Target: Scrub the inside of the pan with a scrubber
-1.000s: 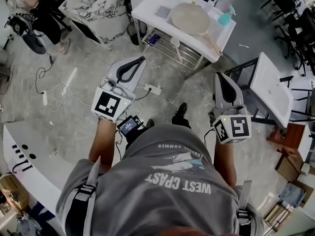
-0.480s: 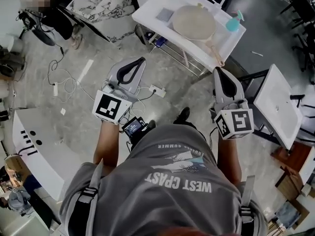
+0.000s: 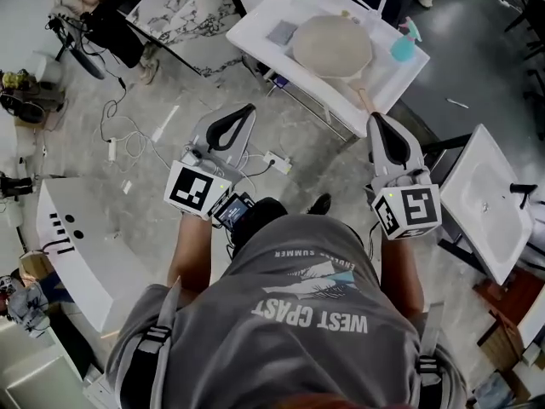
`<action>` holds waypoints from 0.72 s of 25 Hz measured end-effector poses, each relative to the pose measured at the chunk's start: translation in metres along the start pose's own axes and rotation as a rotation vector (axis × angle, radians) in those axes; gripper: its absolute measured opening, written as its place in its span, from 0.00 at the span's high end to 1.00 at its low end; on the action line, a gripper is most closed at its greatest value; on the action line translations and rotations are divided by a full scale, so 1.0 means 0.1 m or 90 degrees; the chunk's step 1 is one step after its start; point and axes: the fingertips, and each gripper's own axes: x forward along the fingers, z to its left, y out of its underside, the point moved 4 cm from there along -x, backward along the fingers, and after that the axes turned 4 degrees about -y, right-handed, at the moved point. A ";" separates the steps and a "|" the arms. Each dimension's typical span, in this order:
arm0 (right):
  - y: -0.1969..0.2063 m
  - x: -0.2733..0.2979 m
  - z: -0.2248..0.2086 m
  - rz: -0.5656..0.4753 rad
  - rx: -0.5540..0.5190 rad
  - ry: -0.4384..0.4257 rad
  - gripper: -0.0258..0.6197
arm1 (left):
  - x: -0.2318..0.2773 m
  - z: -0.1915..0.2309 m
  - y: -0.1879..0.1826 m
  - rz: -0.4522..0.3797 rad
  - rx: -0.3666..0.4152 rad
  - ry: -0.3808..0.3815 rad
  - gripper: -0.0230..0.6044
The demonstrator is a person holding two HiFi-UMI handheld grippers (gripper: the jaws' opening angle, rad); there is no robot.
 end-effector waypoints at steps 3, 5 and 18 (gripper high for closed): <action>0.02 -0.07 -0.14 -0.001 0.009 0.005 0.96 | 0.14 -0.08 -0.06 0.000 0.007 0.006 0.96; 0.01 -0.10 -0.22 -0.002 0.007 0.012 0.96 | 0.23 -0.10 -0.11 -0.009 0.011 0.009 0.96; 0.04 -0.20 -0.59 0.022 0.012 0.105 0.96 | 0.84 -0.03 -0.13 -0.037 0.000 0.082 0.96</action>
